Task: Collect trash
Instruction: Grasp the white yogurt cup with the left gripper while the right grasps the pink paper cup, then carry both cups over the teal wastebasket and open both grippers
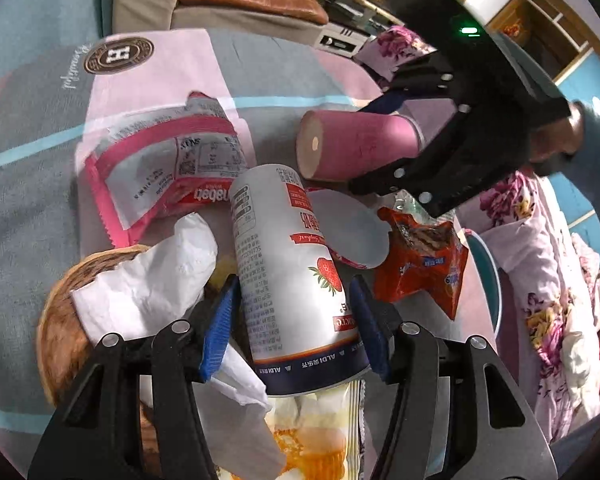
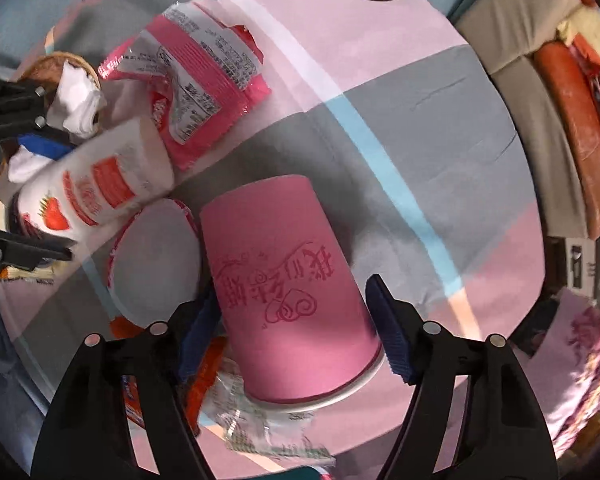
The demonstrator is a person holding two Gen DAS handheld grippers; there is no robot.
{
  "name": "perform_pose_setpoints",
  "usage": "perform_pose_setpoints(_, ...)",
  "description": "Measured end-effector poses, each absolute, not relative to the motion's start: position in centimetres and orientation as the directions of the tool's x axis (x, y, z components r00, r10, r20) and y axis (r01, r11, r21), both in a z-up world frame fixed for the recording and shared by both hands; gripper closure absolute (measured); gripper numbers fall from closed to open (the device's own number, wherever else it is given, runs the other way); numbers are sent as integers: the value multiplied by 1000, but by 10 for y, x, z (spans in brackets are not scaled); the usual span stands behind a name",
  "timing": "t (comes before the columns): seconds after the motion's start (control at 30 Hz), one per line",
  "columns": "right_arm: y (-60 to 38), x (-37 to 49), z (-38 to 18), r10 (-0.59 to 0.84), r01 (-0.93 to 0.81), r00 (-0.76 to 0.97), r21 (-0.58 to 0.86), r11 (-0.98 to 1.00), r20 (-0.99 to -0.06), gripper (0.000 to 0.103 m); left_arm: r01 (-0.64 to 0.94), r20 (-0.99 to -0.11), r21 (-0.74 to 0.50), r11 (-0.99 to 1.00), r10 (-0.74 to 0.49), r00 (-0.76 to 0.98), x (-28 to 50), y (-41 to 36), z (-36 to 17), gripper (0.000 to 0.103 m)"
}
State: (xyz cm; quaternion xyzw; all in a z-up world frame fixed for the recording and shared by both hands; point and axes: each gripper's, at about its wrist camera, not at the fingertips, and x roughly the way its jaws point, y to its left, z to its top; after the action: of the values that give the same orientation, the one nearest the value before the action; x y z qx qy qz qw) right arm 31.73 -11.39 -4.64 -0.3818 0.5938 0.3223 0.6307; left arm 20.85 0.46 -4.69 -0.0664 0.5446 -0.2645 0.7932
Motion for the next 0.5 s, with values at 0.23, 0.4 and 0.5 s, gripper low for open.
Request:
perform_pose_setpoints(0.23,-142,288,3,112,-782,213,-100,615,-971,42,327,-837,-353,877,-452,309,196,-2,-38,47)
perform_pose_setpoints(0.4,-168,249,43,218,-708,307,-70,702,-926,42,339,-827,-319,885,-435,356,170,-2,-13,47)
perform_pose_setpoints(0.5,-186,223,54,257,-665,347,-43,746,-902,42,352,-808,-314,882,-443,388,152,-3,7,47)
